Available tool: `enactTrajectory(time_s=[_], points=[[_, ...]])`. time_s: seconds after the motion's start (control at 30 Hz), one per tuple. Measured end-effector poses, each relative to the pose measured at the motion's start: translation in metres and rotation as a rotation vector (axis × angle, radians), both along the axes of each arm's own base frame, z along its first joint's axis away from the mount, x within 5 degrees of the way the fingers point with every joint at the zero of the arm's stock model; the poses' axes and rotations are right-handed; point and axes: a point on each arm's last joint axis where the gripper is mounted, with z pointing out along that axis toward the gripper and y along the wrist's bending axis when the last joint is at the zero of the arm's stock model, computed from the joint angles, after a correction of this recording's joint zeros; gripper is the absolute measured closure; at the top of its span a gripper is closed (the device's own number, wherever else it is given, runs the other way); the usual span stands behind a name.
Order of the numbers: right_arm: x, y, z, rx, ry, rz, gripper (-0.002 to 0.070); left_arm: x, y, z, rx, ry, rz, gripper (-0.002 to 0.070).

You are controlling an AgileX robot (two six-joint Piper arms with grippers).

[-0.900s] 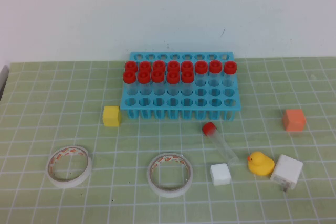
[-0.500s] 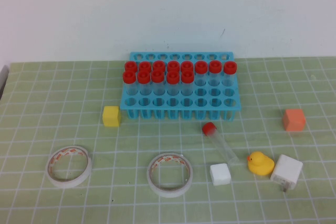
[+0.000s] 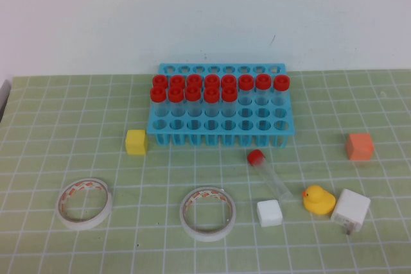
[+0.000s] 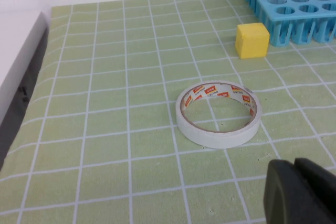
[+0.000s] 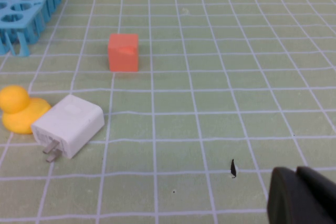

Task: Place the test tubes

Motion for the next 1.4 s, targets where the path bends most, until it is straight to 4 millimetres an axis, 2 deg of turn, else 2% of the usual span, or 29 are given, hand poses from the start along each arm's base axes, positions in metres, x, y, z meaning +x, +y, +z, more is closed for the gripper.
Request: enactTrajectory(time_s=[0.5,0.6,0.93,1.1,1.27,1.4], points=[[0.001,0.0,0.003,-0.002,-0.035,0.001,0.0678,0.001,0.0,0.003,-0.005,-0.04,0.005,0.0676],[0.004,0.0,0.008,-0.006,-0.124,0.002,0.0678,0.003,0.001,0.013,-0.013,-0.154,0.019,0.0676],[0.002,0.001,0.054,-0.037,-0.634,0.01,0.0678,-0.001,0.007,0.053,-0.034,-0.6,0.074,0.0676],[-0.001,0.001,0.061,-0.043,-0.717,0.011,0.0678,-0.003,0.008,0.059,-0.038,-0.663,0.082,0.0676],[-0.001,0.001,0.062,-0.047,-0.724,0.011,0.0678,-0.004,0.008,0.061,-0.039,-0.689,0.085,0.0676],[-0.004,0.001,0.068,-0.052,-0.796,0.012,0.0678,-0.009,0.009,0.069,-0.059,-0.794,0.099,0.0676]])
